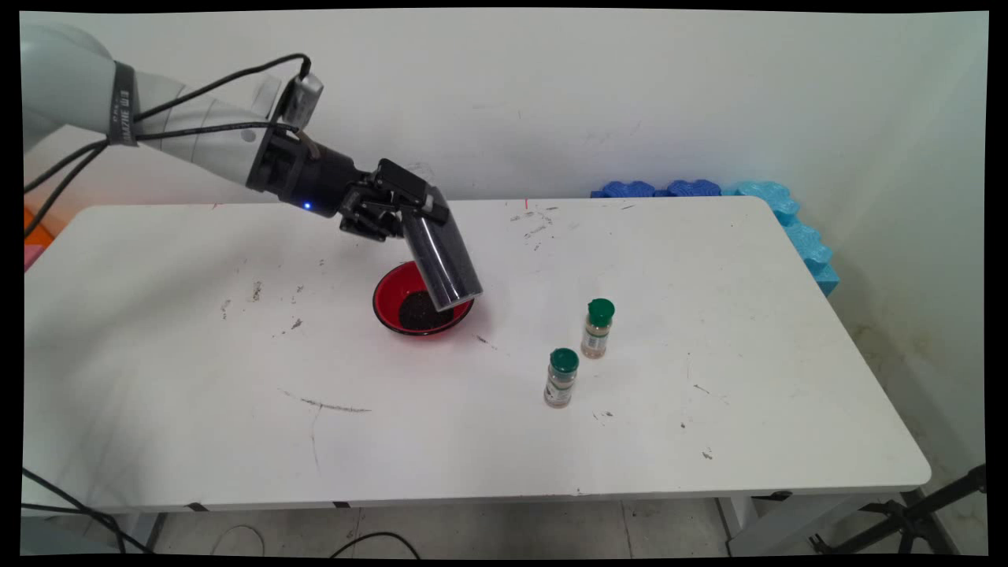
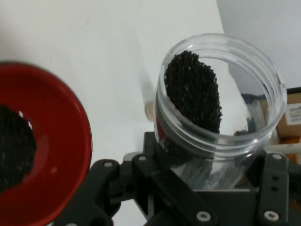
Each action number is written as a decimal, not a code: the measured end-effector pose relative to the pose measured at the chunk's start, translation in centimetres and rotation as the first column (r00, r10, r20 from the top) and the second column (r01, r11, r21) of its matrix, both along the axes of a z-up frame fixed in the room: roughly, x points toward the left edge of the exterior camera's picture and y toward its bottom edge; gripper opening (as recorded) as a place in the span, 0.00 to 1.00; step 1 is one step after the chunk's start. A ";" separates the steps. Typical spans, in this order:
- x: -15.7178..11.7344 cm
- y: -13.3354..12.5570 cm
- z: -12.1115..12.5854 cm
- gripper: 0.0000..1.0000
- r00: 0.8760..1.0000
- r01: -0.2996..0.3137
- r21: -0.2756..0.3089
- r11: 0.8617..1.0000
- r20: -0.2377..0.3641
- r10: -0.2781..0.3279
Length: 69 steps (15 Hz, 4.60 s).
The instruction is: Pour the black seasoning powder in the red bowl, then place the picked object on the table
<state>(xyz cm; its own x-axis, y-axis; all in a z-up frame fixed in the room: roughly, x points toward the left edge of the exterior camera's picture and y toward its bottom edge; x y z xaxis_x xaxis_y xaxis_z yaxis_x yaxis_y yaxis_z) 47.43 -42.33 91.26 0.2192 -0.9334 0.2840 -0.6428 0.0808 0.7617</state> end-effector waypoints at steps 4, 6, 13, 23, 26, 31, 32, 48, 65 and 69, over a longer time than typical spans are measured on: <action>-0.4 -0.2 1.3 0.00 0.995 0.075 -0.137 0.988 0.073 -0.066; -0.7 -0.4 2.0 0.00 0.990 0.114 -0.195 0.974 0.106 -0.095; -2.4 -0.2 3.5 0.00 0.958 0.262 -0.355 0.897 0.208 -0.197; -4.6 0.6 4.5 0.00 0.848 0.516 -0.538 0.667 0.433 -0.306; -5.1 0.9 4.5 0.00 0.819 0.562 -0.556 0.613 0.480 -0.315; -5.8 1.1 4.1 0.00 0.792 0.599 -0.562 0.570 0.521 -0.319; -5.9 1.2 4.0 0.00 0.789 0.603 -0.563 0.565 0.525 -0.320; -9.6 1.7 -3.8 0.00 0.785 0.608 -0.535 0.587 0.516 -0.342; -12.0 0.9 -10.1 0.00 0.787 0.600 -0.521 0.608 0.521 -0.331; -12.2 0.9 -10.6 1.00 0.789 0.597 -0.523 0.609 0.518 -0.329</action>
